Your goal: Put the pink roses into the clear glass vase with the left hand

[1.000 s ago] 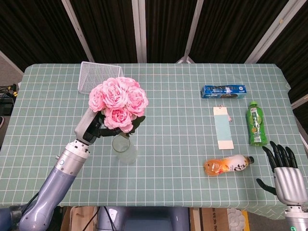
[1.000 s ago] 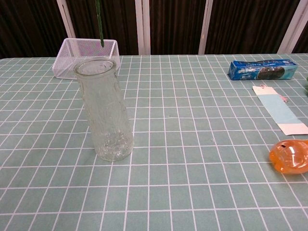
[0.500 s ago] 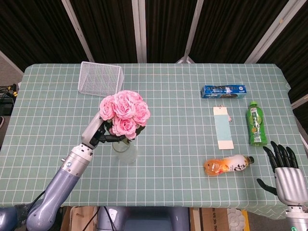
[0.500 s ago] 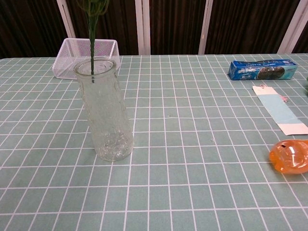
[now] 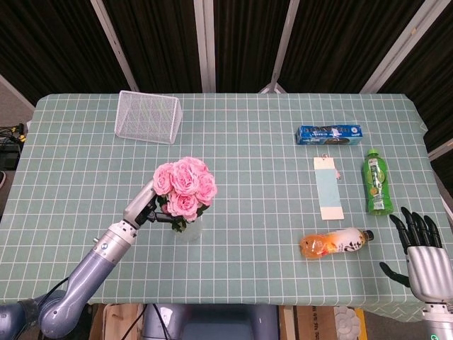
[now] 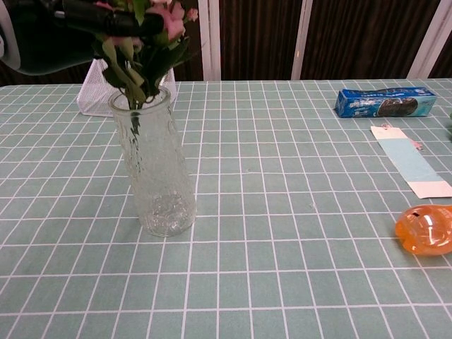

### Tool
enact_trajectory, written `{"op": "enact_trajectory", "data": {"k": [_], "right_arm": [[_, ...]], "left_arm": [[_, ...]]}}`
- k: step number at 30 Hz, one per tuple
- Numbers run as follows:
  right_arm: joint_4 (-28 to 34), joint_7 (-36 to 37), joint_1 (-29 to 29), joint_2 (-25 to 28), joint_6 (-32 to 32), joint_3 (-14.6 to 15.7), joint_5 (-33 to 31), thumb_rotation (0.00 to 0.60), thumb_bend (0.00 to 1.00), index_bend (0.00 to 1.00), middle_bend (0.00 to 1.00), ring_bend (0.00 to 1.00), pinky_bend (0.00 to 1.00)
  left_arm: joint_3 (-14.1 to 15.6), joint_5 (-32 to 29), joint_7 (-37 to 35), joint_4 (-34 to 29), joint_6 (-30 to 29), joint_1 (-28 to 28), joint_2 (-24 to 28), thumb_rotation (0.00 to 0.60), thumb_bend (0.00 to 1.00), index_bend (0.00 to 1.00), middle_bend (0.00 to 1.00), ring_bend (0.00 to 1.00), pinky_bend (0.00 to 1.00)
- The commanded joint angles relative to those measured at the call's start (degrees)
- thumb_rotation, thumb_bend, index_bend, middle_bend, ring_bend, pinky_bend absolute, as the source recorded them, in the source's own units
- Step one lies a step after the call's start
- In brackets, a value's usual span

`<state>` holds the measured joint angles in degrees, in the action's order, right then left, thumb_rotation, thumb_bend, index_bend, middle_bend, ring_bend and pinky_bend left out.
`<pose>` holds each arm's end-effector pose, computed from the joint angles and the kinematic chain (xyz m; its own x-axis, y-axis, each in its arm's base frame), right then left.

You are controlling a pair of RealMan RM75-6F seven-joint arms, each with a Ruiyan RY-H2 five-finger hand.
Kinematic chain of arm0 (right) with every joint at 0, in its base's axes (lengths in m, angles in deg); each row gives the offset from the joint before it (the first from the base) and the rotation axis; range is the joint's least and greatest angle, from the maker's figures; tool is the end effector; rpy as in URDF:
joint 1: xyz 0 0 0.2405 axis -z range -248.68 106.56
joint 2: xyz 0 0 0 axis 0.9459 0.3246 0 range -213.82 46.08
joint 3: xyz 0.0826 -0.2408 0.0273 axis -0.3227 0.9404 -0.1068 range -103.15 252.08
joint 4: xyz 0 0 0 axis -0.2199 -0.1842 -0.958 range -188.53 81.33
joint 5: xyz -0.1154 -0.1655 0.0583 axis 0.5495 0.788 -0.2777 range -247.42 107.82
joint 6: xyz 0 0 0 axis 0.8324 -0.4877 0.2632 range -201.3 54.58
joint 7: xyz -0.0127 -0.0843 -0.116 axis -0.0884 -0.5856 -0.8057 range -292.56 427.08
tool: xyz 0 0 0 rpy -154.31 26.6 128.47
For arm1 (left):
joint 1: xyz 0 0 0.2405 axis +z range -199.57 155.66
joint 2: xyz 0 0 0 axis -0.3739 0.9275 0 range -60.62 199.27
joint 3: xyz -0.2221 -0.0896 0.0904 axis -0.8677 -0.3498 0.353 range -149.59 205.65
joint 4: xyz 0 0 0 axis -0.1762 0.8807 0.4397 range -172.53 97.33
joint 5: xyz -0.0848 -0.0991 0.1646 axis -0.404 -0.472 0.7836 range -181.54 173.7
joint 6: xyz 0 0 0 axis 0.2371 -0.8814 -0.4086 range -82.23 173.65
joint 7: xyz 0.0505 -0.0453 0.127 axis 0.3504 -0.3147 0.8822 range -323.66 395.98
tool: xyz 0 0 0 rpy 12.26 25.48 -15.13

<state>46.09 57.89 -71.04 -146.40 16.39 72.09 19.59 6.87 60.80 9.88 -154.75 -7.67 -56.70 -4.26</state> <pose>-0.2901 -0.1524 0.1640 0.4560 0.0353 0.8893 -0.8899 0.0098 0.4560 -0.0688 0.2919 0.0677 -0.5149 0.5360 0.6690 0.7510 -0.0942 0.6535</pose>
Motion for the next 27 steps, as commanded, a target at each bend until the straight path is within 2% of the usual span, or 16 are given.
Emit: {"op": "enact_trajectory", "data": {"k": [1,4,7,9,13,17,22,27], "right_arm": [[0.0,-0.1,0.0,-0.1,0.0,0.0,0.1,0.600,0.15,0.14,0.04,0.00,0.00],[0.0,-0.2,0.0,0.0,0.0,0.1,0.2,0.600,0.15,0.14,0.04,0.00,0.00],[0.0,0.0,0.1,0.0,0.2,-0.1,0.0,0.600,0.15,0.14,0.04,0.00,0.00],[0.0,0.0,0.1,0.0,0.2,-0.1,0.1,0.600,0.15,0.14,0.04,0.00,0.00],[-0.1,-0.1,0.1,-0.1,0.2,0.1,0.5,0.600,0.15,0.14,0.04,0.00,0.00],[0.0,-0.3,0.1,-0.2,0.2,0.1,0.5,0.600,0.15,0.14,0.04,0.00,0.00],[0.3,1.1,0.0,0.0,0.2,0.3,1.0,0.600,0.15,0.14,0.04,0.00,0.00],[0.2,1.8,0.1,0.4,0.4,0.2,1.0,0.600,0.15,0.14,0.04,0.00,0.00]], "left_arm": [[1.0,1.4,-1.4,1.2,1.5,0.2,0.8,0.600,0.43,0.33,0.36,0.18,0.30],[1.5,2.6,-2.4,2.0,3.5,-0.2,2.4,0.600,0.33,0.29,0.29,0.11,0.22],[1.9,3.3,-3.1,2.2,5.7,-0.7,4.3,0.600,0.23,0.22,0.18,0.02,0.11],[1.9,4.3,-3.8,2.0,7.0,-1.0,5.8,0.600,0.18,0.19,0.13,0.00,0.06],[1.9,6.9,-3.9,1.3,7.3,-1.0,8.5,0.600,0.12,0.15,0.09,0.00,0.04],[2.3,10.1,-0.3,-0.3,5.4,-0.4,11.2,0.600,0.10,0.11,0.07,0.00,0.05],[2.9,7.9,8.7,-7.8,-0.7,4.1,20.9,0.600,0.10,0.10,0.06,0.00,0.06],[5.6,1.5,25.0,-15.4,-9.3,9.8,31.2,0.600,0.10,0.10,0.06,0.00,0.07]]}}
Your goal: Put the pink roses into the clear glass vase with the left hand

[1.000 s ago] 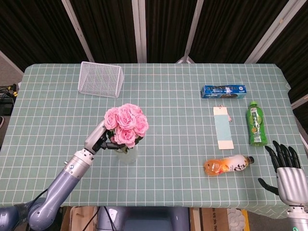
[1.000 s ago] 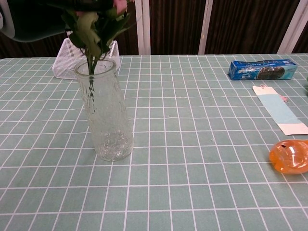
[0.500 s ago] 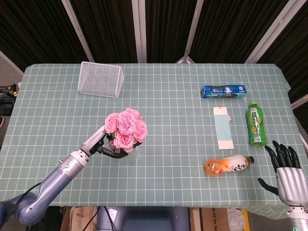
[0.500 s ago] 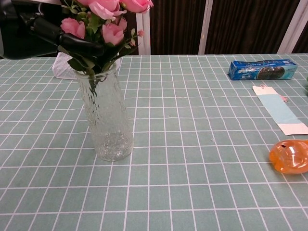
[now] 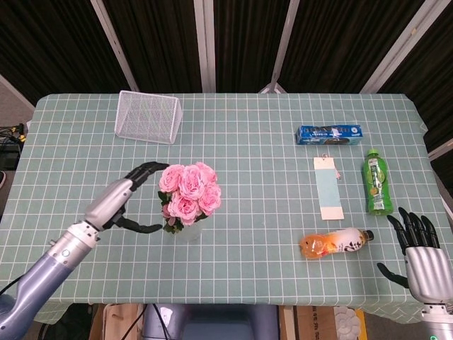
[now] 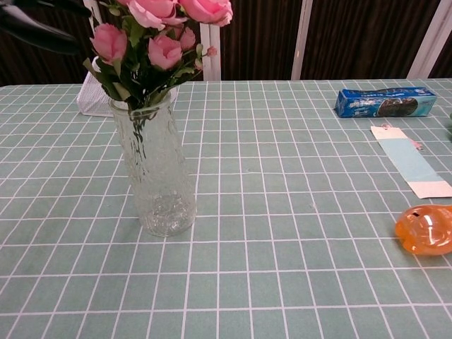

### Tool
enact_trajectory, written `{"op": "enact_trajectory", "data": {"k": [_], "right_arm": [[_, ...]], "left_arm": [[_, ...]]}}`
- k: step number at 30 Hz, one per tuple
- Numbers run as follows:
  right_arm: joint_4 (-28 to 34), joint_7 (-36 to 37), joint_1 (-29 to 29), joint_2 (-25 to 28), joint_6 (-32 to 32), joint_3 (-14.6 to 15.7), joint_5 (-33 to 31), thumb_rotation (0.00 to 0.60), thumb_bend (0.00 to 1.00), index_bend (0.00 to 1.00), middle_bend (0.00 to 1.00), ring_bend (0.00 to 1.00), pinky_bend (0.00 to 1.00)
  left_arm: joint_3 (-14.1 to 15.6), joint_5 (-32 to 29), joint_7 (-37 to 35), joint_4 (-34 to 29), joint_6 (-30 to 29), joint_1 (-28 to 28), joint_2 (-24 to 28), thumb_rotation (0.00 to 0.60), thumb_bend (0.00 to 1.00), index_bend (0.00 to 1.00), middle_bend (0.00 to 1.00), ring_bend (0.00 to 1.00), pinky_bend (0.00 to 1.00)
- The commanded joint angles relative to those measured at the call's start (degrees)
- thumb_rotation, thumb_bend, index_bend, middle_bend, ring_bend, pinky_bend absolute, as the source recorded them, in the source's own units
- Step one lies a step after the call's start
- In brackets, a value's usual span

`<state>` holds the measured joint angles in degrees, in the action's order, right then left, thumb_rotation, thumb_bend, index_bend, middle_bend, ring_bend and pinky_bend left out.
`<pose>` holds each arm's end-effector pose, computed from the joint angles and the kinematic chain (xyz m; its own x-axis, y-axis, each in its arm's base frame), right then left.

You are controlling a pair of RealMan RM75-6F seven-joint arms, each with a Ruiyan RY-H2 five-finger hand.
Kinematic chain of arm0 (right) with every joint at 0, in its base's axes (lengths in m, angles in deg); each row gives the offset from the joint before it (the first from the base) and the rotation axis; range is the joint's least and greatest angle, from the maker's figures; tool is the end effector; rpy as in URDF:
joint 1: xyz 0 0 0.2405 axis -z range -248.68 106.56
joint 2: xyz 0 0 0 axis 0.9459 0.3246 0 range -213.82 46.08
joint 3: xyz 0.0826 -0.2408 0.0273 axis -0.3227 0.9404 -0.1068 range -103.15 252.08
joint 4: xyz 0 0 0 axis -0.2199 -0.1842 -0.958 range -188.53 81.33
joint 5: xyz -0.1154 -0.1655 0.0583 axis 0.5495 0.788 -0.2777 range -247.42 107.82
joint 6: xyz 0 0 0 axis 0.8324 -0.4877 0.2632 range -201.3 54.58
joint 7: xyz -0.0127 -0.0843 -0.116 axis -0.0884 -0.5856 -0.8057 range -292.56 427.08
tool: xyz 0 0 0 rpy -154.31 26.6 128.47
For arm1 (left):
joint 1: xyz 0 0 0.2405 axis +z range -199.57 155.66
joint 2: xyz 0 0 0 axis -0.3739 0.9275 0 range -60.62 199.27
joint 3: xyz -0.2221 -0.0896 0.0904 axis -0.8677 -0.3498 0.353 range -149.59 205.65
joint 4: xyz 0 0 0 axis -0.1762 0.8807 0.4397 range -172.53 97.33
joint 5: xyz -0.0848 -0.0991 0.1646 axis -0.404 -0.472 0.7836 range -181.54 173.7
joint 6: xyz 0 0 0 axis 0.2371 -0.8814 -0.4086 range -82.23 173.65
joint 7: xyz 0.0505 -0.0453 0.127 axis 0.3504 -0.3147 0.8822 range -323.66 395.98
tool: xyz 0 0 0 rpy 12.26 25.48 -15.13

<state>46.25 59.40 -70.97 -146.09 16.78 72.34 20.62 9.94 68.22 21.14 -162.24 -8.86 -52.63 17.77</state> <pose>-0.2877 -0.1511 0.1649 0.4348 0.0399 0.8997 -0.9002 -0.0068 0.4353 -0.0990 0.2767 0.1466 -0.0949 0.4093 0.9074 0.9235 -0.3042 0.2338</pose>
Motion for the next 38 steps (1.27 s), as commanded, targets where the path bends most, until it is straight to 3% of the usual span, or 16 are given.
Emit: {"op": "enact_trajectory", "data": {"k": [1,5,9,13,16,23,32,38], "right_arm": [[0.0,0.4,0.0,0.1,0.0,-0.1,-0.1,0.600,0.15,0.14,0.04,0.00,0.00],[0.0,0.1,0.1,0.0,0.1,-0.2,-0.3,0.600,0.15,0.14,0.04,0.00,0.00],[-0.1,-0.4,0.1,0.0,0.3,-0.2,-0.2,0.600,0.16,0.14,0.04,0.00,0.00],[-0.5,-0.8,-0.1,-0.1,-0.1,0.0,0.2,0.600,0.15,0.14,0.04,0.00,0.00],[-1.1,-0.9,-0.4,-0.3,-0.4,0.1,0.9,0.600,0.15,0.14,0.04,0.00,0.00],[-2.3,-1.7,-0.6,-0.8,-0.1,-0.1,1.4,0.600,0.15,0.14,0.04,0.00,0.00],[-2.2,-2.3,-0.7,-1.0,-0.6,0.0,0.9,0.600,0.15,0.14,0.04,0.00,0.00],[-1.9,-3.2,-1.0,-1.4,-1.1,-0.1,0.6,0.600,0.15,0.14,0.04,0.00,0.00]], "left_arm": [[3.0,-6.8,16.4,-8.7,-9.6,6.5,10.5,0.600,0.10,0.10,0.06,0.00,0.07],[6.4,-6.8,28.1,-9.9,-17.6,10.4,11.8,0.600,0.11,0.10,0.07,0.00,0.07],[11.3,-1.9,36.0,-7.1,-26.6,16.2,8.1,0.600,0.12,0.12,0.07,0.00,0.07],[15.5,4.8,36.1,0.2,-31.5,20.9,2.0,0.600,0.14,0.13,0.07,0.00,0.07],[18.0,9.6,31.6,7.3,-33.2,23.4,-2.3,0.600,0.14,0.13,0.07,0.00,0.07],[18.4,16.0,22.0,17.8,-37.0,25.5,-8.6,0.600,0.14,0.14,0.07,0.00,0.06],[19.0,17.1,20.1,22.9,-37.3,26.7,-12.0,0.600,0.14,0.15,0.07,0.00,0.06],[17.9,16.0,19.0,23.6,-37.1,26.8,-12.2,0.600,0.14,0.15,0.07,0.00,0.06]]}}
